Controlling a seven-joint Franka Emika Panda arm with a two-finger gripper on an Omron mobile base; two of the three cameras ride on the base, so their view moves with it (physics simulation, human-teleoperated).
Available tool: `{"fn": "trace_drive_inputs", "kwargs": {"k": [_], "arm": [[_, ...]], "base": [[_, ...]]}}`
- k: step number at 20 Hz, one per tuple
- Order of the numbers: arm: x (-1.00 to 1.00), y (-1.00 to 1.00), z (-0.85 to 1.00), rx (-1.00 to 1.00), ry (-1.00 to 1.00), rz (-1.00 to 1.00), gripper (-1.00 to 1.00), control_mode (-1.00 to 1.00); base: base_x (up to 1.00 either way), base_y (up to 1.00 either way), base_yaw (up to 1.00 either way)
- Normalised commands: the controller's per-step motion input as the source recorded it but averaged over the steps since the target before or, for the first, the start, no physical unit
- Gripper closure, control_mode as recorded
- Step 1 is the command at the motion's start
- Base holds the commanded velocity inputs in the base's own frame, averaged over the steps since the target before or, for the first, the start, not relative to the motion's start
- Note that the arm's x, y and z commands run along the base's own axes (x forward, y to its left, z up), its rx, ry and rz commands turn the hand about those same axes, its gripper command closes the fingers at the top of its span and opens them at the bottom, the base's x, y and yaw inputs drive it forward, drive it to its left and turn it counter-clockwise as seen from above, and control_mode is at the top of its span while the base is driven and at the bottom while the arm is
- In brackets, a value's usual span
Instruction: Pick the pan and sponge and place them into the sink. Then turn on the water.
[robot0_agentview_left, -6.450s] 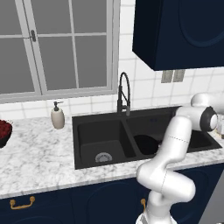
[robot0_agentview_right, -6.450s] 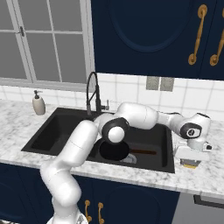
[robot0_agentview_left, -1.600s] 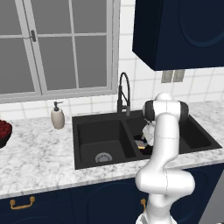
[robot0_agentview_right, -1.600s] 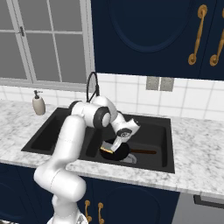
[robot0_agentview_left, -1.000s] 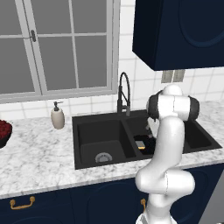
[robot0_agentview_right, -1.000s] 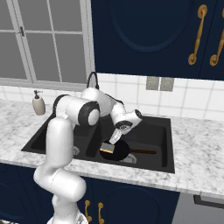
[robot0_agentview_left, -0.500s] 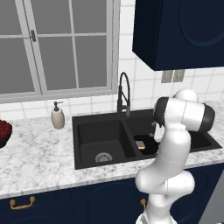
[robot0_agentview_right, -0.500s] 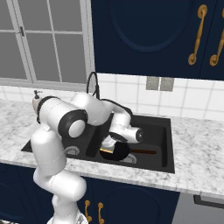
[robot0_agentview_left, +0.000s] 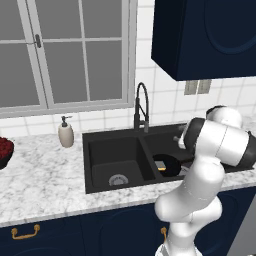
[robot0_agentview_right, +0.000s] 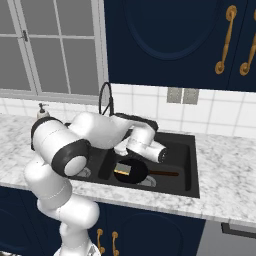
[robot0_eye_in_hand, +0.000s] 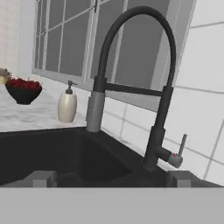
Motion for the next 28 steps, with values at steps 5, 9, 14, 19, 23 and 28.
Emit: {"fn": "trace_drive_inputs", "kwargs": {"k": [5,9,14,19,23,28], "arm": [[0.00,-0.04,0.23,0.35,0.05,-0.19,-1.00,-1.00],[0.03,0.00,0.09,0.19,0.00,-0.09,-1.00,-1.00],[0.23,0.06,0.10,0.03,0.00,0.00,-1.00,-1.00],[0.33,0.12,0.00,0.00,0.02,0.00,-1.00,-1.00],[0.34,0.20,0.00,0.00,0.02,0.00,-1.00,-1.00],[0.42,0.28,-0.10,0.00,0.01,0.00,-1.00,-1.00]], "base": [[0.00,0.00,0.00],[0.00,0.00,0.00],[0.00,0.00,0.00],[0.00,0.00,0.00],[0.00,0.00,0.00],[0.00,0.00,0.00]]}}
